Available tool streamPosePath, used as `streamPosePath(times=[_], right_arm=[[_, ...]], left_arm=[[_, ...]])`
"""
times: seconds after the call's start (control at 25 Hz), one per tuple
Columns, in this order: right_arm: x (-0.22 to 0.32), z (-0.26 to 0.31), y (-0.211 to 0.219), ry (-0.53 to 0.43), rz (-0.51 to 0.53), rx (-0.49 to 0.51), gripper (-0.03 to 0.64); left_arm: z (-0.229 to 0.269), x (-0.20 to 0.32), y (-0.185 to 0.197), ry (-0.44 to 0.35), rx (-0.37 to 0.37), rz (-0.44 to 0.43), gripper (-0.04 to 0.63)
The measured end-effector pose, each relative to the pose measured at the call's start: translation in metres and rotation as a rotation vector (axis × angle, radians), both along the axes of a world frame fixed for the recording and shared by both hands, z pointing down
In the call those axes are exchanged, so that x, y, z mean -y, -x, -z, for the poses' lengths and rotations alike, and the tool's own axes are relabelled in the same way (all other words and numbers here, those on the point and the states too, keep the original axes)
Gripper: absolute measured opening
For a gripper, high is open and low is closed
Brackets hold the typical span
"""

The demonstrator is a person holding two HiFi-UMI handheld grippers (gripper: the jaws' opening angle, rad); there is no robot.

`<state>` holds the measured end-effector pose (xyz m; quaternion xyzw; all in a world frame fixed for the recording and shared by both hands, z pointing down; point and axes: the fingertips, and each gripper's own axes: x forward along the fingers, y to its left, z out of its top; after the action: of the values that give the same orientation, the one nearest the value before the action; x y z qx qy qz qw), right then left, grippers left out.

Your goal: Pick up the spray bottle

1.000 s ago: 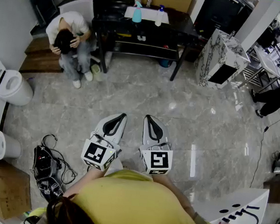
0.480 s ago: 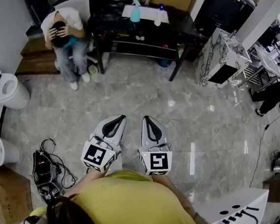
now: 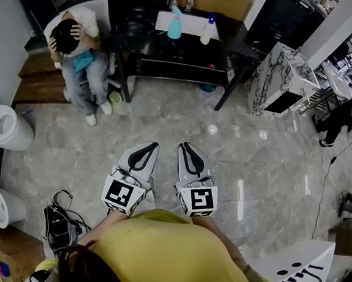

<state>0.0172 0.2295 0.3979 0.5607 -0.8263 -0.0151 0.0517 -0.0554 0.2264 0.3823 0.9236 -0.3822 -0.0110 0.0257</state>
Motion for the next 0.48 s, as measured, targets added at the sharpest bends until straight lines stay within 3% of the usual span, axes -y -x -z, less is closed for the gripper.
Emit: streamPosePath(times=[0.48], right_arm=[[0.107, -0.003, 0.025, 0.014, -0.064, -0.016, 0.091]], left_arm=[[-0.009, 0.114, 0.023, 0.018, -0.021, -0.067, 0.005]])
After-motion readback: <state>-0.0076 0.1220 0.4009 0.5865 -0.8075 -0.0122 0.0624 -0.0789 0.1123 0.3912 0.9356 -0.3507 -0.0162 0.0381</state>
